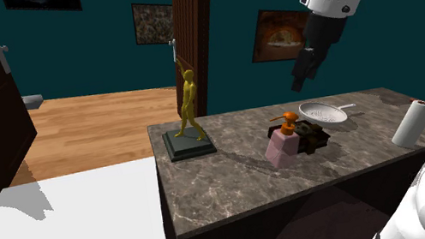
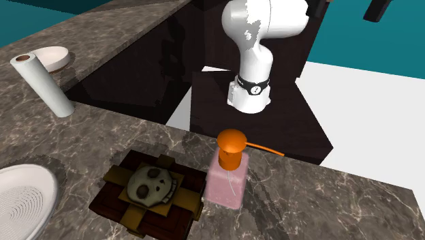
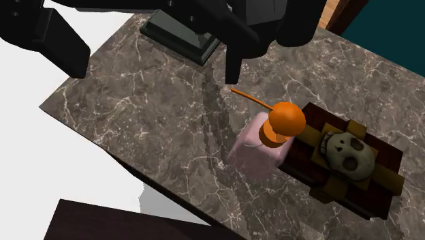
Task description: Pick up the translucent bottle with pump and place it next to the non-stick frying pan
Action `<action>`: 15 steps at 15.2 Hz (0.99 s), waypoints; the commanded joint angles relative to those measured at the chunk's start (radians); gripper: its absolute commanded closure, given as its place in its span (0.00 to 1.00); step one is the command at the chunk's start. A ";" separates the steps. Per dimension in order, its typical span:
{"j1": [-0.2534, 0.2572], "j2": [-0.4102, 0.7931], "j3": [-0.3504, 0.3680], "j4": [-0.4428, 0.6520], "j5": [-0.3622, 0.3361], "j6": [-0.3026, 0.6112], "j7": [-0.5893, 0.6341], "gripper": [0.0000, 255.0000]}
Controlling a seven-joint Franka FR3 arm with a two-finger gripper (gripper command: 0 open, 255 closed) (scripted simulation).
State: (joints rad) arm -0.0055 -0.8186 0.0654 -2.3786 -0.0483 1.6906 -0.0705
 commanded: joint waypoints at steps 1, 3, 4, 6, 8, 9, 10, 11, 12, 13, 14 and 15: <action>0.000 0.000 0.000 0.000 0.000 0.000 0.000 0.00; -0.005 0.022 -0.052 -0.026 -0.008 0.036 -0.056 0.00; -0.008 0.036 -0.079 -0.037 -0.011 0.055 -0.084 0.00; -0.013 0.070 -0.130 -0.054 -0.018 0.092 -0.141 0.00; -0.018 0.110 -0.181 -0.066 -0.022 0.128 -0.198 0.00; -0.020 0.133 -0.207 -0.069 -0.024 0.146 -0.227 0.00; -0.021 0.158 -0.232 -0.072 -0.024 0.165 -0.257 0.00; -0.022 0.184 -0.257 -0.072 -0.024 0.183 -0.286 0.00; -0.022 0.212 -0.282 -0.072 -0.023 0.200 -0.317 0.00; -0.022 0.241 -0.307 -0.069 -0.020 0.218 -0.347 0.00; -0.021 0.272 -0.332 -0.066 -0.017 0.235 -0.378 0.00; -0.020 0.305 -0.356 -0.061 -0.012 0.251 -0.410 0.00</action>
State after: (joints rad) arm -0.0276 -0.5494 -0.2667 -2.4495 -0.0656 1.9267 -0.4473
